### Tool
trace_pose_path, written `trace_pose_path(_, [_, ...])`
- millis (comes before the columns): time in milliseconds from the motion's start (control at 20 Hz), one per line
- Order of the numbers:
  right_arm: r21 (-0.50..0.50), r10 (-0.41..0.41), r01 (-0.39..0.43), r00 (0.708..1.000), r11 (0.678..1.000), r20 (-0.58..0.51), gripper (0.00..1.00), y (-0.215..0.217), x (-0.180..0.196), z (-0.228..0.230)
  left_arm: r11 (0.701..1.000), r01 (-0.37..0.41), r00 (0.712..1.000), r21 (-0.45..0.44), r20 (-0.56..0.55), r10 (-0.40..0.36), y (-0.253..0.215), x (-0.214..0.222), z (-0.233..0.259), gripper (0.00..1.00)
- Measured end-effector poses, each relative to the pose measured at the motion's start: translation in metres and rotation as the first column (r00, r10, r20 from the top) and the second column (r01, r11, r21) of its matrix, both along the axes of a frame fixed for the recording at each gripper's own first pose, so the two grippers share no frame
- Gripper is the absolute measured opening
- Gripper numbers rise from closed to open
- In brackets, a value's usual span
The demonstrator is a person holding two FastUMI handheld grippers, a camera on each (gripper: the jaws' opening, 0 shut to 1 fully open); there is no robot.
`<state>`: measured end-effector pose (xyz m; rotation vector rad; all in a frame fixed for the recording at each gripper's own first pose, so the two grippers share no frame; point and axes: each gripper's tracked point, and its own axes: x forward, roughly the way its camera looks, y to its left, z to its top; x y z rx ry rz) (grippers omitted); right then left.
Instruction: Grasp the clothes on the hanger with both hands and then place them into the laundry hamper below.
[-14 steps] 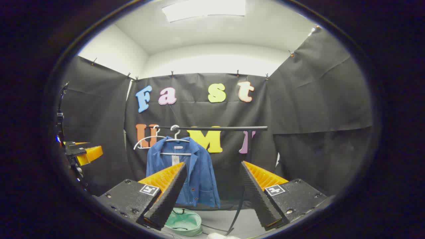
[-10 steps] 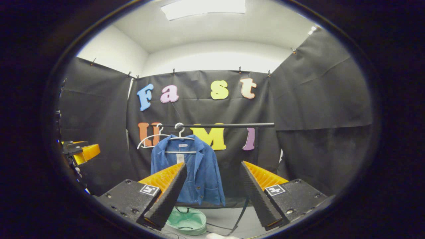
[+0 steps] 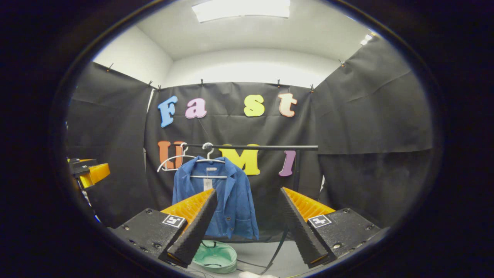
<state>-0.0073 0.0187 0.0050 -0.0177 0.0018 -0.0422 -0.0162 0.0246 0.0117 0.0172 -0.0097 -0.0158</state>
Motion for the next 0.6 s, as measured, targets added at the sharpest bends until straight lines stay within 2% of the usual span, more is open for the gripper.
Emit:
trace_pose_path(250, [-0.022, -0.018, 0.018, 1.0, 1.0, -0.013, 1.0, 0.005, -0.002, -0.004, 0.999, 0.034, 0.999, 0.009, -0.01, -0.034, -0.001, 0.004, -0.006, 1.0])
trace_pose_path(300, [-0.026, -0.019, 0.019, 1.0, 0.999, -0.016, 1.0, 0.007, -0.001, -0.006, 0.999, 0.042, 0.999, 0.011, -0.012, -0.041, -0.003, 0.005, -0.009, 0.96])
trace_pose_path(350, [-0.031, -0.017, 0.016, 1.0, 0.999, -0.019, 1.0, 0.009, 0.0, -0.006, 0.999, 0.045, 0.999, 0.013, -0.015, -0.045, -0.003, 0.007, -0.012, 1.0])
trace_pose_path(600, [-0.059, -0.001, -0.001, 0.999, 0.998, -0.036, 1.0, 0.015, 0.014, -0.014, 0.998, 0.064, 0.997, -0.001, -0.032, -0.064, -0.015, 0.021, -0.025, 1.0])
